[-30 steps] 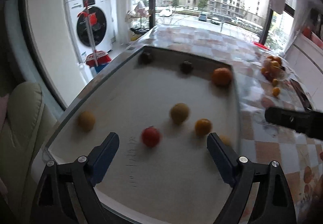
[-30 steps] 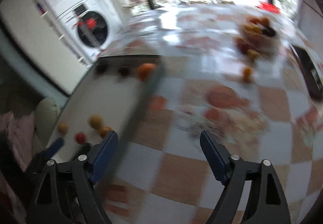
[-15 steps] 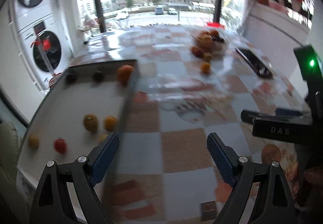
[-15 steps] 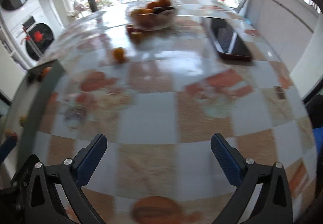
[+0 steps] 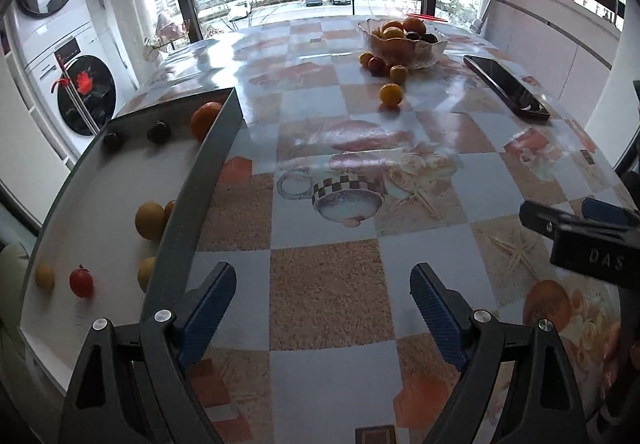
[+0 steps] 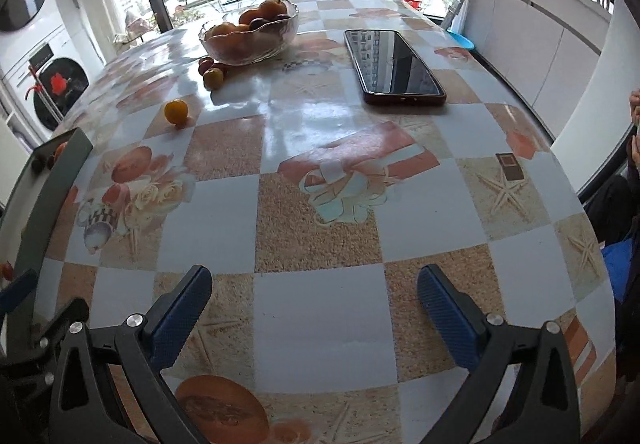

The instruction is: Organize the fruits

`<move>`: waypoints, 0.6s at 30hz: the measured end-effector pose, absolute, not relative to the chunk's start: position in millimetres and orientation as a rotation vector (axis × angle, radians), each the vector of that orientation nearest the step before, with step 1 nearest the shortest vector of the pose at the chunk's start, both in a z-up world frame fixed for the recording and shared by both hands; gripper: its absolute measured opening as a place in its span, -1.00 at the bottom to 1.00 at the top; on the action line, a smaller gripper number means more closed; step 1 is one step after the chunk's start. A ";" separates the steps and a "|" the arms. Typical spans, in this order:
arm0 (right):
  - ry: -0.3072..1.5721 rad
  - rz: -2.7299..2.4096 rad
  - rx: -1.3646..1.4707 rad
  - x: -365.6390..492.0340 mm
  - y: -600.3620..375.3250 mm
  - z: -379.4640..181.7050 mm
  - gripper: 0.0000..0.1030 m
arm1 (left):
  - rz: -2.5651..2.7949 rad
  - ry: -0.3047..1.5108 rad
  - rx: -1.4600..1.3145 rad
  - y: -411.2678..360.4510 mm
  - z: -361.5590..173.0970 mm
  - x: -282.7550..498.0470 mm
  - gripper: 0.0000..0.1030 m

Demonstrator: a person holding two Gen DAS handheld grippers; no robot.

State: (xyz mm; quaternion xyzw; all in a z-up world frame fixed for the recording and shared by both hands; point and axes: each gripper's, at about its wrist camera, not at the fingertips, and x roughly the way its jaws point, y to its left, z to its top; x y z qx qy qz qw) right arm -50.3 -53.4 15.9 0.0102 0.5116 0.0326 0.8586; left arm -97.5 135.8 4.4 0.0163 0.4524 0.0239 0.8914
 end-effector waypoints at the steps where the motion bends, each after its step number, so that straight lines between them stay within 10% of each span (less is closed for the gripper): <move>1: 1.073 0.067 0.009 -49.8 -51.3 15.0 0.99 | 0.053 0.939 0.040 134.2 3.3 -95.9 0.74; 18: 1.026 0.054 -0.040 -57.5 -48.1 11.9 1.00 | 0.051 0.925 -0.063 139.0 -14.3 -88.6 1.00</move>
